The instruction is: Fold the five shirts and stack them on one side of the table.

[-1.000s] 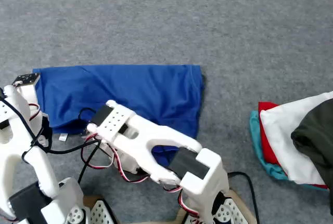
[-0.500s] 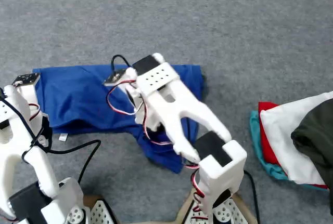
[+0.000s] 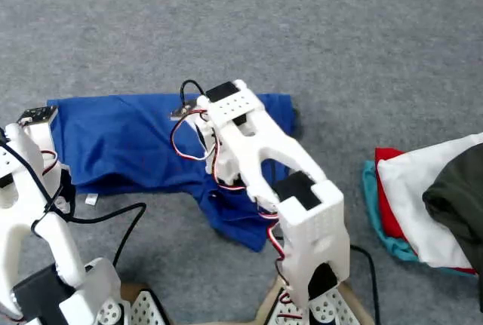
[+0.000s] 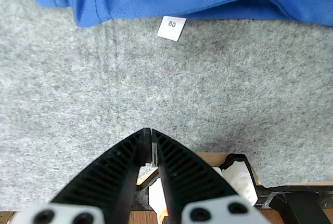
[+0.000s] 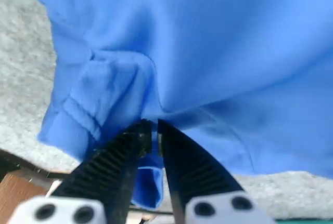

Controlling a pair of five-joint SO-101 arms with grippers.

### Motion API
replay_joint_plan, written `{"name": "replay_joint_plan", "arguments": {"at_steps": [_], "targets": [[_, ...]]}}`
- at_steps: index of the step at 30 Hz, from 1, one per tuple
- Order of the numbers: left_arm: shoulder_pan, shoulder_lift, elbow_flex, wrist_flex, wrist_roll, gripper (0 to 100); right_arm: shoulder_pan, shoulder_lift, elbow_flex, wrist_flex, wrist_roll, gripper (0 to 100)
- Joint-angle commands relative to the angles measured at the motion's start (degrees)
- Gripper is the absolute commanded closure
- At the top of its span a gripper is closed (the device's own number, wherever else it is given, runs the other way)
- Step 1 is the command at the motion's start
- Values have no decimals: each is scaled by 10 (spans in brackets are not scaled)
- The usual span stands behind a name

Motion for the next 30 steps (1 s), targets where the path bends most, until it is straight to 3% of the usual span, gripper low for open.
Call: {"name": "replay_joint_plan", "arguments": {"at_steps": [1, 7, 19, 30], "targets": [[-2, -20, -2, 6, -2, 980, -18, -42, -22, 25, -9, 957], [-3, -20, -2, 6, -2, 980, -42, -60, -15, 46, -12, 957], [-6, -20, -2, 7, -2, 980, -170, -74, 103, -2, -73, 956], [-6, -20, -1, 7, -2, 980, -163, -114, 111, 19, -46, 953]]}}
